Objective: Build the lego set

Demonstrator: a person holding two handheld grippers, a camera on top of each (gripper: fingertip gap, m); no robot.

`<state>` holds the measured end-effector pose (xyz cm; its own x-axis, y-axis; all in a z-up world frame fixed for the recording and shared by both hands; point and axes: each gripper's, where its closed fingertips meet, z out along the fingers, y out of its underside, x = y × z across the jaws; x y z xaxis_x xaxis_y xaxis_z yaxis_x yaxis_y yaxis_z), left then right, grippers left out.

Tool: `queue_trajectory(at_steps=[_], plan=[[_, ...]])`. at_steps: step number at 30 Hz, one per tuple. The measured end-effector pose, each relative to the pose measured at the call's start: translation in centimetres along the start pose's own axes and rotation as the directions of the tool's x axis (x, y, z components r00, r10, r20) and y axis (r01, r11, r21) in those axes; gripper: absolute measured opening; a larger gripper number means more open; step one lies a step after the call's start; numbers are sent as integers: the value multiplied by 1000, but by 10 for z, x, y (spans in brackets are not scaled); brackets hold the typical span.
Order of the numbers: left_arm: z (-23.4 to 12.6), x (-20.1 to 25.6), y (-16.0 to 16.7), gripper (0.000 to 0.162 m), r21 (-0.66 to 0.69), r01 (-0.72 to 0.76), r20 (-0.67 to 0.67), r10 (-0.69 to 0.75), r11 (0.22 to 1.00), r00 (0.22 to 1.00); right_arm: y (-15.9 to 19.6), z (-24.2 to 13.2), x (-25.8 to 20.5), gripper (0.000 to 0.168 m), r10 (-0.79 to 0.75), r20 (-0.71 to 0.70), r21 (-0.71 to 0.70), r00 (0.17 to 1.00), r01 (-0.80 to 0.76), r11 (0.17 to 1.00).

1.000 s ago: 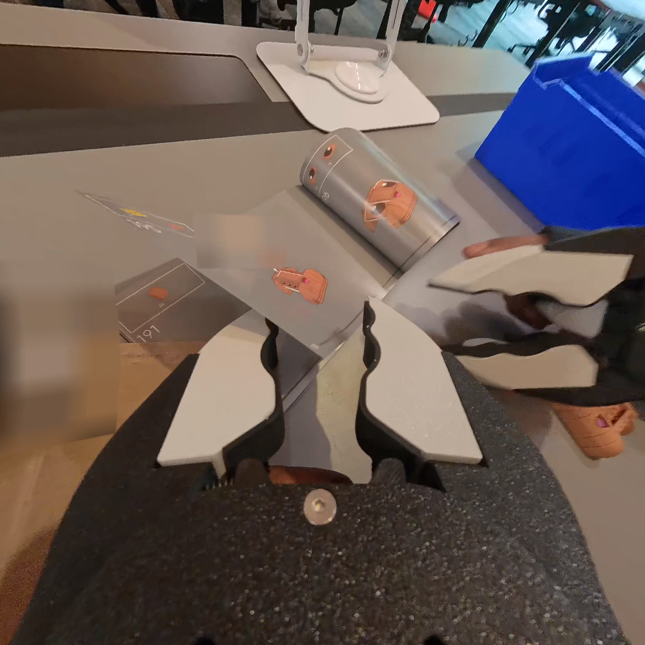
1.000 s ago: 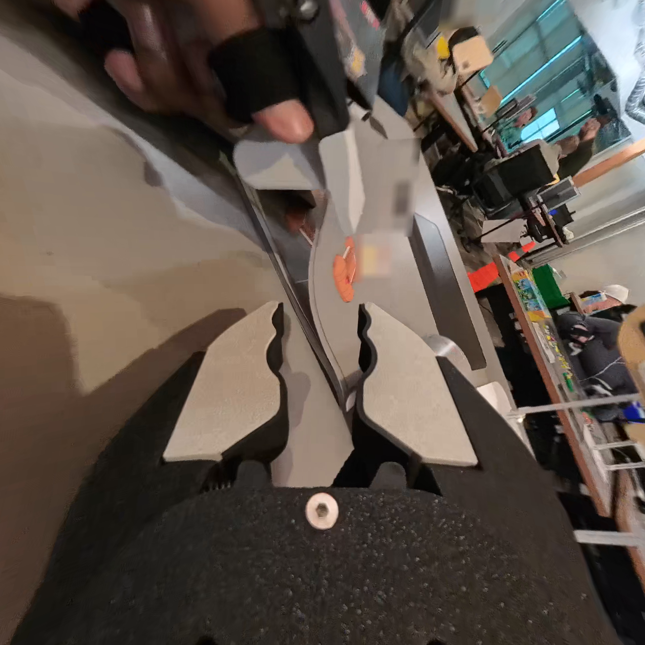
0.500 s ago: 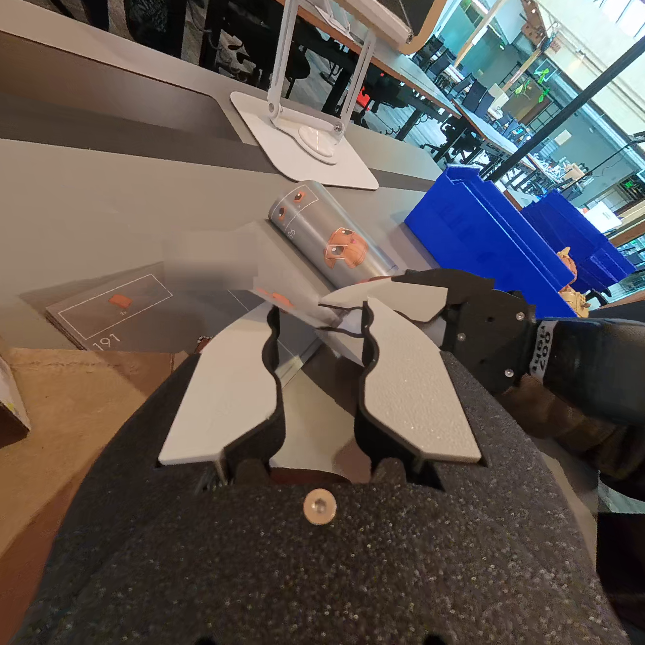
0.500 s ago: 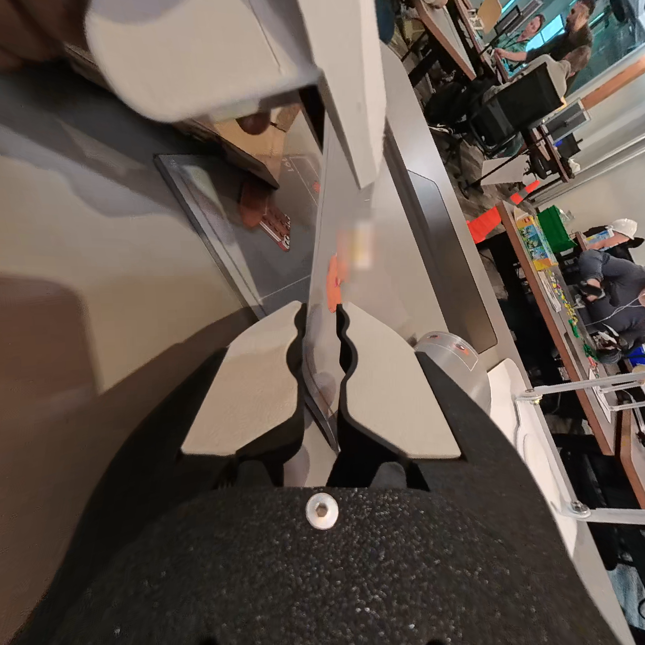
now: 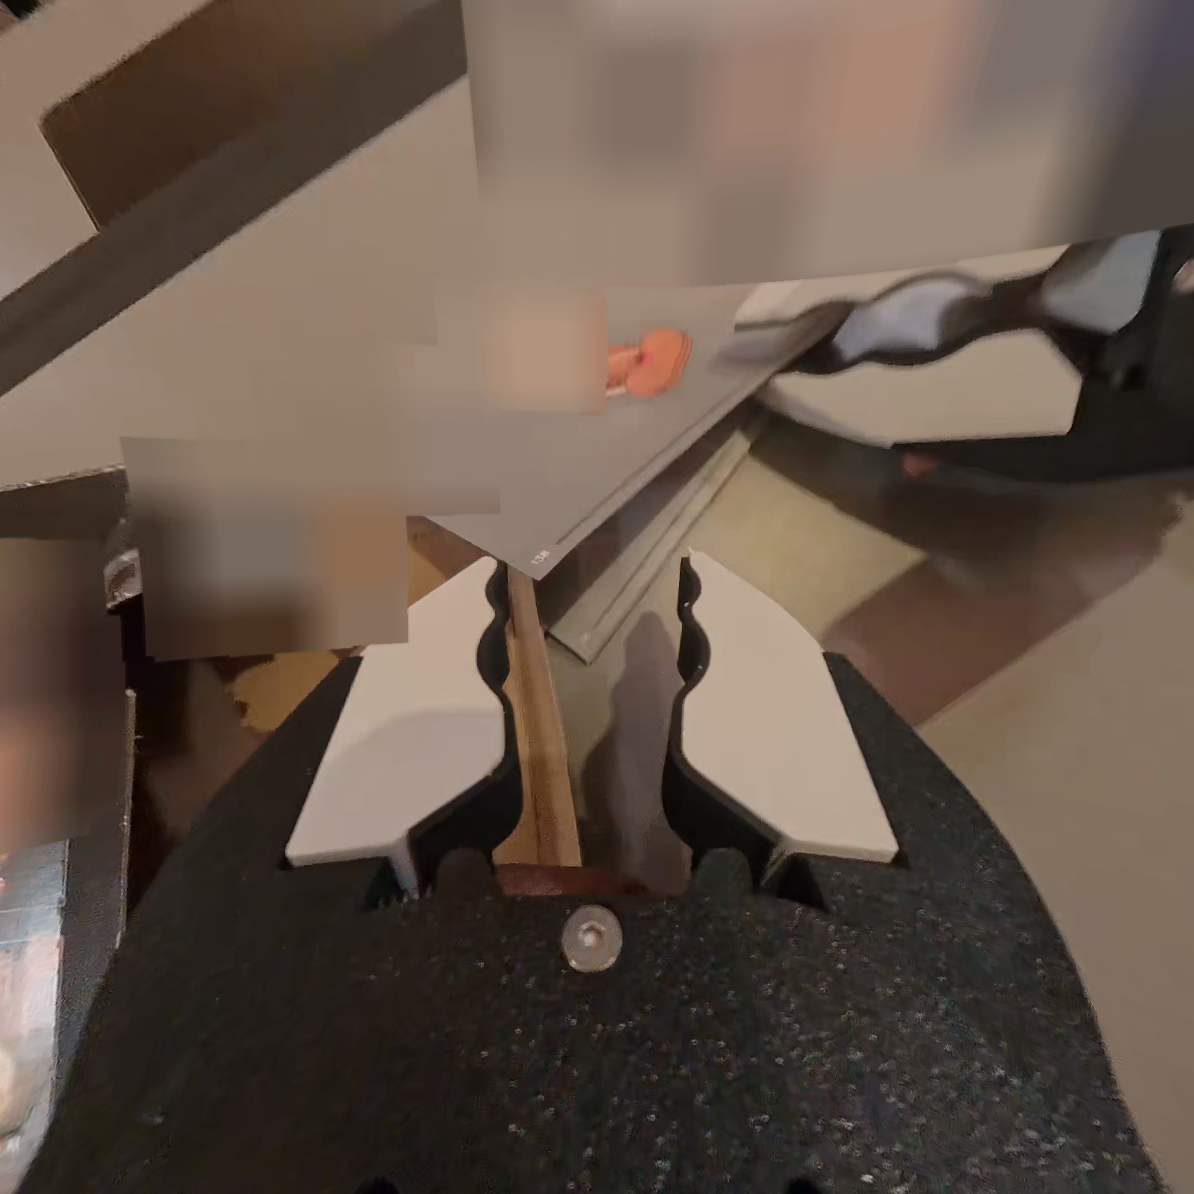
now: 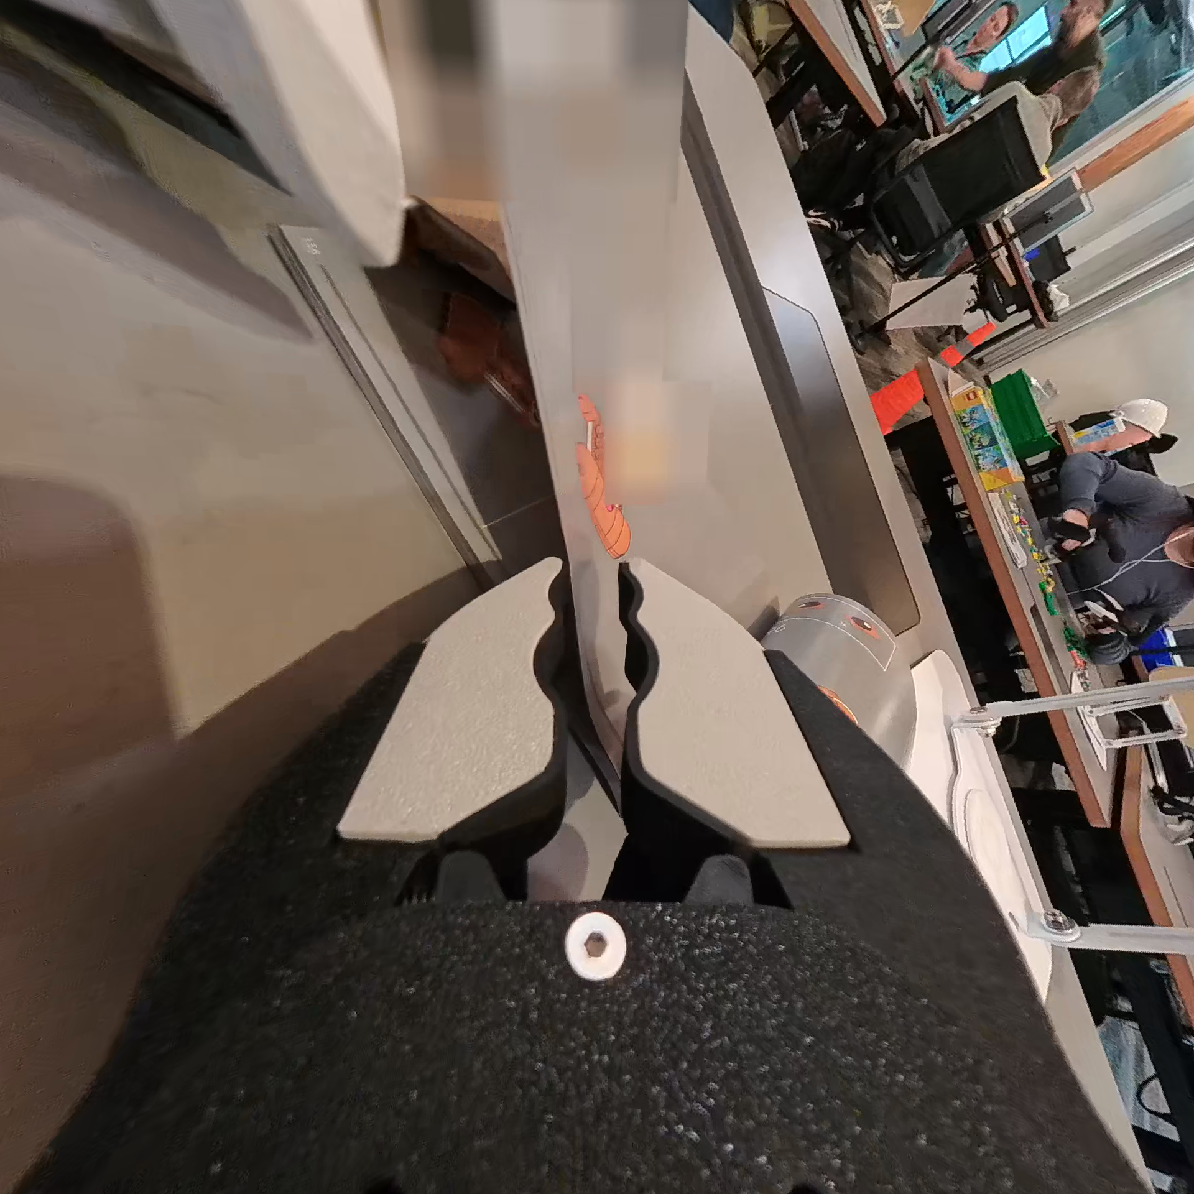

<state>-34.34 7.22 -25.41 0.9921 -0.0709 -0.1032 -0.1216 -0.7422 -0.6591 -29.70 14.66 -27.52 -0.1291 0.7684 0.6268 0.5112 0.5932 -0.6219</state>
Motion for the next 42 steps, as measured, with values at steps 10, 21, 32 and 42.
queue_trajectory(at_steps=[10, 21, 32, 42], plan=[[2, -12, 45, 55, -251, -96, 81, 119, 963, 990, 0, -1, -2, 14, -33, -9, 4, 999, 33, 999], [-4, -25, 57, 2, -286, -13, 108, 46, 958, 993, -1, -2, -2, 16, -37, -20, 12, 999, 37, 999], [-35, -64, 44, 1, -161, 110, 307, -56, 981, 950, -2, -3, -3, 17, -48, -13, 22, 999, 49, 999], [-21, -45, 44, 2, -181, 69, 215, -29, 981, 976, -8, -12, -11, 33, -53, 41, 78, 998, 50, 996]])
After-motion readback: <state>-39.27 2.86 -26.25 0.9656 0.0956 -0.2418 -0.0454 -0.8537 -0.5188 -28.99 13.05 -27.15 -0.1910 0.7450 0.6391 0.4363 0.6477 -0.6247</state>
